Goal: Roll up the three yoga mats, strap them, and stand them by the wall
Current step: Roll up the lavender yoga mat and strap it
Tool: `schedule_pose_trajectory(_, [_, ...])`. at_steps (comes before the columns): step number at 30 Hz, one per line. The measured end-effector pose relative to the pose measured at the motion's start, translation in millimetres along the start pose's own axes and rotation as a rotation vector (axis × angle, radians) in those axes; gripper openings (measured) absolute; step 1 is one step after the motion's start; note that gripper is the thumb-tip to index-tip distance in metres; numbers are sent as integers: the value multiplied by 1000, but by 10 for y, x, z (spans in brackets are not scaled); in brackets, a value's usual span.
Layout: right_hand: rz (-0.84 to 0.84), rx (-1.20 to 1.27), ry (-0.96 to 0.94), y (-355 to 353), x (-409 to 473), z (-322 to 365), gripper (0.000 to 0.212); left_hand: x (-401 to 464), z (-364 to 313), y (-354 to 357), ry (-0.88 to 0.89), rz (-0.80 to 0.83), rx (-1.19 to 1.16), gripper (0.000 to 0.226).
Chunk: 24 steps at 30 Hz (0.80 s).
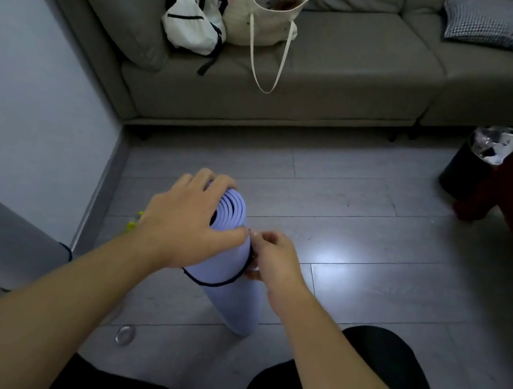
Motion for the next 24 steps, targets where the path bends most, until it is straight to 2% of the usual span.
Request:
schedule_pose_trajectory(6, [57, -349, -38, -50, 152, -33, 31, -52, 87, 5, 99, 19, -11, 60])
schedule_pose_trajectory(9, [33, -517, 95, -110, 202, -210, 25, -89, 42, 7, 135, 15, -35, 57])
schedule_pose_trajectory(12, [-78, -482, 300, -244, 207, -424, 19, -110, -89, 36, 145, 22, -47, 56])
schedule_pose_trajectory(15, [-232, -314, 396, -426, 233, -533, 10, -125, -141, 28, 139, 10, -46, 56])
schedule_pose_trajectory(17, [-209, -108, 332, -406, 267, -512, 13, -158, -93, 32, 150, 19, -47, 55])
schedule_pose_trajectory(19, [-77, -29, 158, -290, 275, -376, 16, -200, -53, 39, 164, 33, -48, 57])
schedule_pose_trajectory(21, [41, -85, 29, -158, 228, -264, 25, -219, -55, 2, 185, 69, -75, 57])
schedule_pose_trajectory(24, [70, -172, 34, -126, 211, -326, 28, -220, -107, -62, 229, 165, -121, 53])
Point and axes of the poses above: each hand's wrist, its own x-axis towards the middle knuckle, its own y-axis out of the palm, z = x × y, the point moved 3 cm from there along x, towards the middle knuckle, and after that the axes turned 11 degrees about z, right-handed, at the moved point
